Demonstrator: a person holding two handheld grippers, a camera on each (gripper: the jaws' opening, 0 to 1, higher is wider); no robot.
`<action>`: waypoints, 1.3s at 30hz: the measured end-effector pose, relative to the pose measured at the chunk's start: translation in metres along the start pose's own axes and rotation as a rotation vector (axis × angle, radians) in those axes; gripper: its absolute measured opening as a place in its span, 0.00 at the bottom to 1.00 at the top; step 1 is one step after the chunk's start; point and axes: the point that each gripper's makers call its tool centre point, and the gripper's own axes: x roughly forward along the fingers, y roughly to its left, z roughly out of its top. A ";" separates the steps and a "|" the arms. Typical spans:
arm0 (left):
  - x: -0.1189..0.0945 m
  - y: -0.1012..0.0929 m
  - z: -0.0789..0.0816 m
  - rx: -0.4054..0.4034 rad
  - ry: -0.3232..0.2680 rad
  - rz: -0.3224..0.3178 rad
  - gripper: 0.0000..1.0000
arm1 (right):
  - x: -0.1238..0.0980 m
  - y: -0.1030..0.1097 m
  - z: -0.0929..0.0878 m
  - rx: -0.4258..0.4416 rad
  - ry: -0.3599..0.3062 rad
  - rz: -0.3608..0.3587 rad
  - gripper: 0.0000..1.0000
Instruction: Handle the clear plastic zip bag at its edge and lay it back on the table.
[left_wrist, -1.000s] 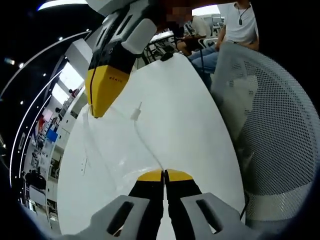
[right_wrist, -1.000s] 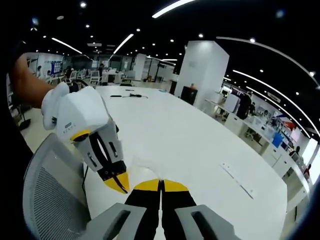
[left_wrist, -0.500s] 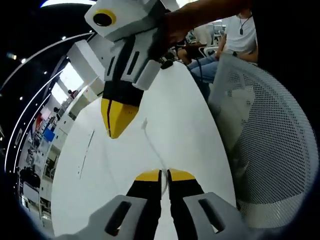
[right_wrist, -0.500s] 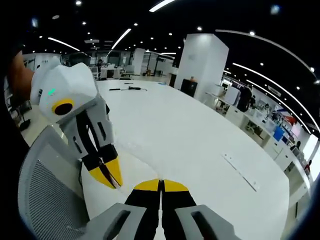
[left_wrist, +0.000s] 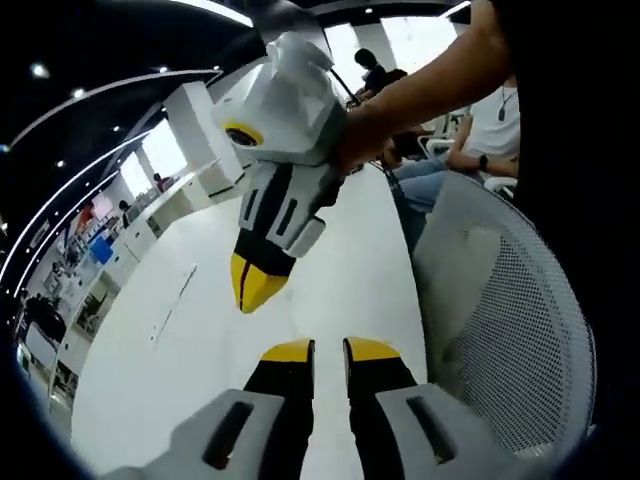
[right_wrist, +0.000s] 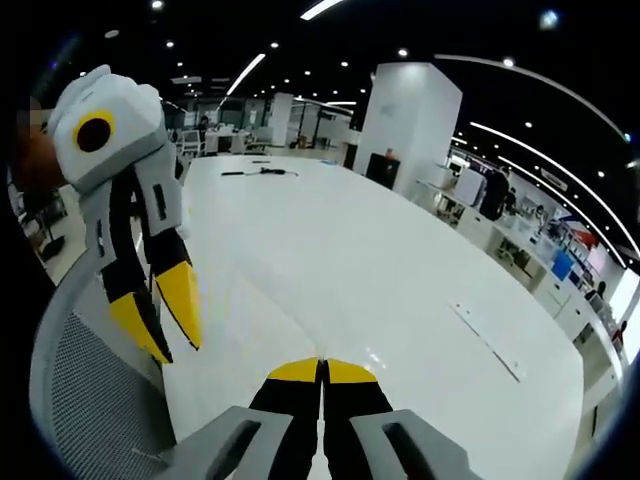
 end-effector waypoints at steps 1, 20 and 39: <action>-0.003 -0.004 0.001 -0.028 -0.004 -0.008 0.12 | 0.000 0.000 -0.001 -0.001 0.002 0.001 0.00; -0.048 0.005 -0.033 -0.208 -0.066 0.211 0.34 | 0.006 0.002 -0.012 -0.031 0.010 0.005 0.00; -0.069 -0.036 -0.105 -0.437 -0.077 0.317 0.50 | 0.014 0.006 -0.031 -0.104 0.052 0.021 0.00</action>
